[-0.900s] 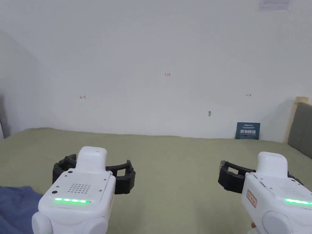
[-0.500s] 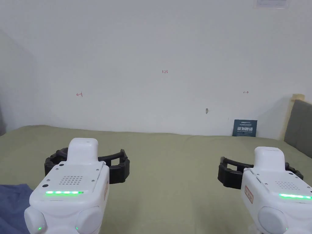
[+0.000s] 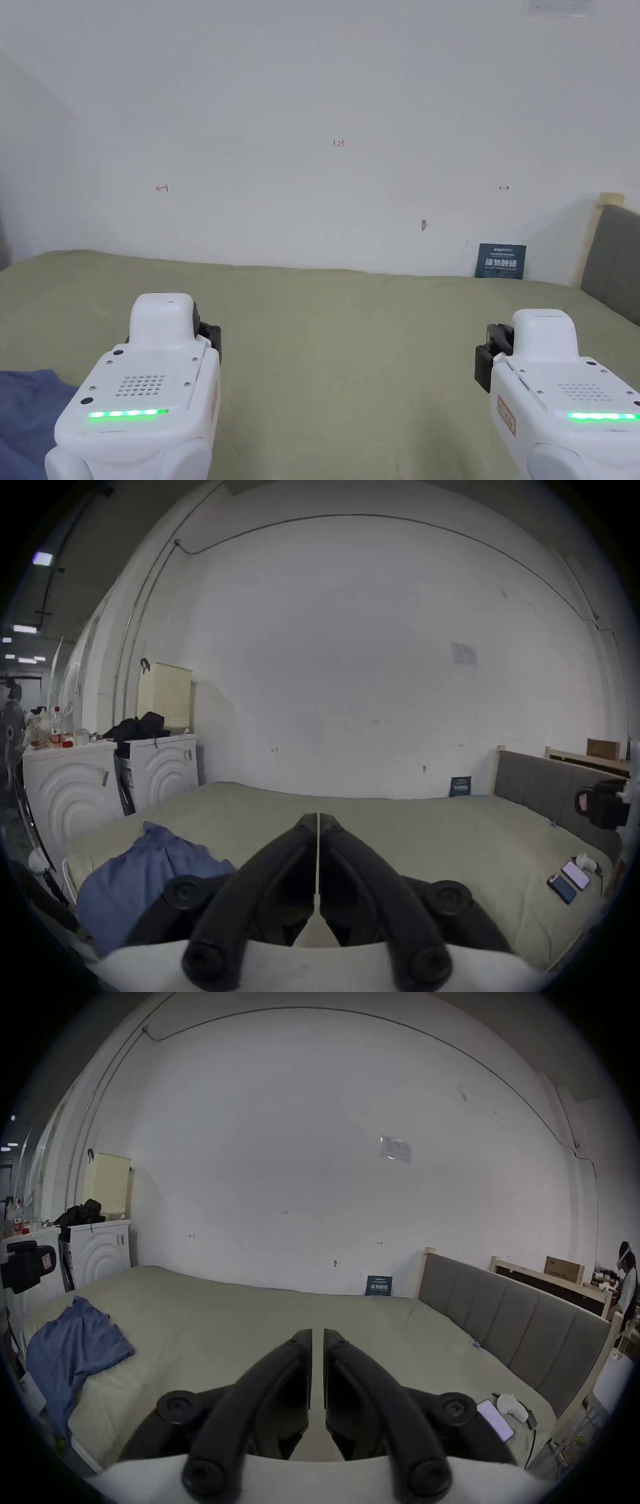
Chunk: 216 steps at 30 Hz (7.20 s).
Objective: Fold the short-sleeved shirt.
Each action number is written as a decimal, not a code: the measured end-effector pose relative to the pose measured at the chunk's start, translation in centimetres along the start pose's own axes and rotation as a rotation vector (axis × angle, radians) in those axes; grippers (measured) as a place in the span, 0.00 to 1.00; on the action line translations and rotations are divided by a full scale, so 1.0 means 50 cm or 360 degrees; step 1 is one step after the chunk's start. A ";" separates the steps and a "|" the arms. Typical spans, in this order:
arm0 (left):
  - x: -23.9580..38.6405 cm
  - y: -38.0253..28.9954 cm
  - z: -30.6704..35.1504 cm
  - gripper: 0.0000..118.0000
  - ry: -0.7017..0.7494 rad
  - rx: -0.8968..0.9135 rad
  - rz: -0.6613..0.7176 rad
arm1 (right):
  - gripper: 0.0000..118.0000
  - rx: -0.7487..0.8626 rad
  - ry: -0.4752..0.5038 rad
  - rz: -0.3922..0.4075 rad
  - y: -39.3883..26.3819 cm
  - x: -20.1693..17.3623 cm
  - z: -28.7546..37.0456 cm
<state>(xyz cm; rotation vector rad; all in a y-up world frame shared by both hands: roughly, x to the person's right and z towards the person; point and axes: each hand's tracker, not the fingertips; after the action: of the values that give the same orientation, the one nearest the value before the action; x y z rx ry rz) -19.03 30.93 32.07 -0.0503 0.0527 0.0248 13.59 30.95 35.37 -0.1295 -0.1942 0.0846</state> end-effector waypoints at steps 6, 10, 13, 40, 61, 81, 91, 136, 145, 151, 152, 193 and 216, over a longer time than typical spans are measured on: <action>-0.030 0.016 0.020 0.02 -0.0011 -0.0026 0.0018 | 0.05 -0.0006 0.0090 0.0007 0.005 -0.026 0.010; -0.104 0.037 0.067 0.02 0.0105 0.0002 0.0025 | 0.05 0.0031 0.0317 0.0014 0.029 -0.103 0.018; -0.178 0.049 0.125 0.02 0.0275 0.0014 -0.0008 | 0.05 0.0076 0.0539 0.0042 0.042 -0.195 0.031; -0.577 -0.094 -0.242 1.00 -0.0018 -0.1091 0.0063 | 0.05 -0.0163 0.0786 0.0247 -0.044 -0.273 -0.047; -0.628 -0.350 -0.582 0.07 0.0121 -0.1760 0.0611 | 0.05 -0.0537 0.0573 0.0144 -0.188 -0.169 -0.155; -0.014 -0.016 -0.533 0.06 -0.0876 -0.1235 0.0218 | 0.05 -0.0445 0.0100 -0.0029 -0.140 0.122 -0.019; 0.510 -0.072 -0.431 0.06 -0.1739 -0.1346 -0.0105 | 0.05 -0.0502 -0.0224 -0.0084 -0.165 0.270 0.140; -0.127 -0.183 -0.197 0.00 -0.0421 -0.1036 0.0118 | 0.05 -0.0579 0.0118 -0.0047 -0.160 0.137 0.018; -0.047 -0.272 -0.604 0.97 -0.0360 -0.1572 0.0109 | 0.05 -0.0649 0.0069 -0.0050 -0.181 0.161 -0.042; 0.017 -0.336 -0.689 0.96 -0.0289 -0.1800 0.0279 | 0.05 -0.0702 -0.0004 -0.0080 -0.210 0.187 -0.062; 0.021 -0.347 -0.700 0.95 -0.0310 -0.1828 0.0304 | 0.05 -0.0714 -0.0011 -0.0083 -0.214 0.191 -0.065; 0.003 -0.068 -0.616 0.05 -0.0621 -0.1368 0.0163 | 0.08 -0.1254 0.0265 -0.0412 -0.075 0.230 -0.404; -0.159 0.299 -0.680 0.05 -0.0404 -0.0771 0.0105 | 0.08 -0.0668 0.0388 -0.0278 0.258 0.141 -0.608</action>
<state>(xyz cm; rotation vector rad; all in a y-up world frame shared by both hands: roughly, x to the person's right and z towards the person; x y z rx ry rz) -29.14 43.92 -2.18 -0.5286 -0.2072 0.1092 25.59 40.74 5.37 -0.5369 0.0237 -0.1478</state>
